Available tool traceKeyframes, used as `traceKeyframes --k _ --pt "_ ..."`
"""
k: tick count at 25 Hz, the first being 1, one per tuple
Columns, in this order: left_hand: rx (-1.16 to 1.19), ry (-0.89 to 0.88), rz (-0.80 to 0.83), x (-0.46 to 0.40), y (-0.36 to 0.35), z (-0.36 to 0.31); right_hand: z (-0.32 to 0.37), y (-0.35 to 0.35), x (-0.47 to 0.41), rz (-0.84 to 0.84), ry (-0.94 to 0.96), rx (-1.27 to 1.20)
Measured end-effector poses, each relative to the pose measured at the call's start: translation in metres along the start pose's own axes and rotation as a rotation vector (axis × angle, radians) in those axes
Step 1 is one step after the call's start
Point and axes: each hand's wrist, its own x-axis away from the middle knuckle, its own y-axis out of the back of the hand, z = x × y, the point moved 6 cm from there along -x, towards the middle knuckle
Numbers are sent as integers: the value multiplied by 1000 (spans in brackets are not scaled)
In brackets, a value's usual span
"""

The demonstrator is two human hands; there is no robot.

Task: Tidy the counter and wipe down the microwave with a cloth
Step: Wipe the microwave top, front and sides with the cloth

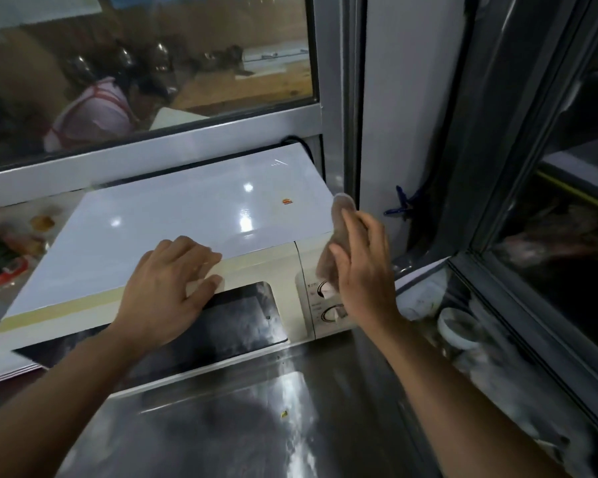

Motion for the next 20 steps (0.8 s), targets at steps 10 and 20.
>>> traceKeyframes --k 10,20 --pt "12 -235 13 -27 -9 4 -70 -45 50 69 -546 -500" --pt "35 -293 -106 -26 -11 8 -47 -21 27 24 -415 -474"
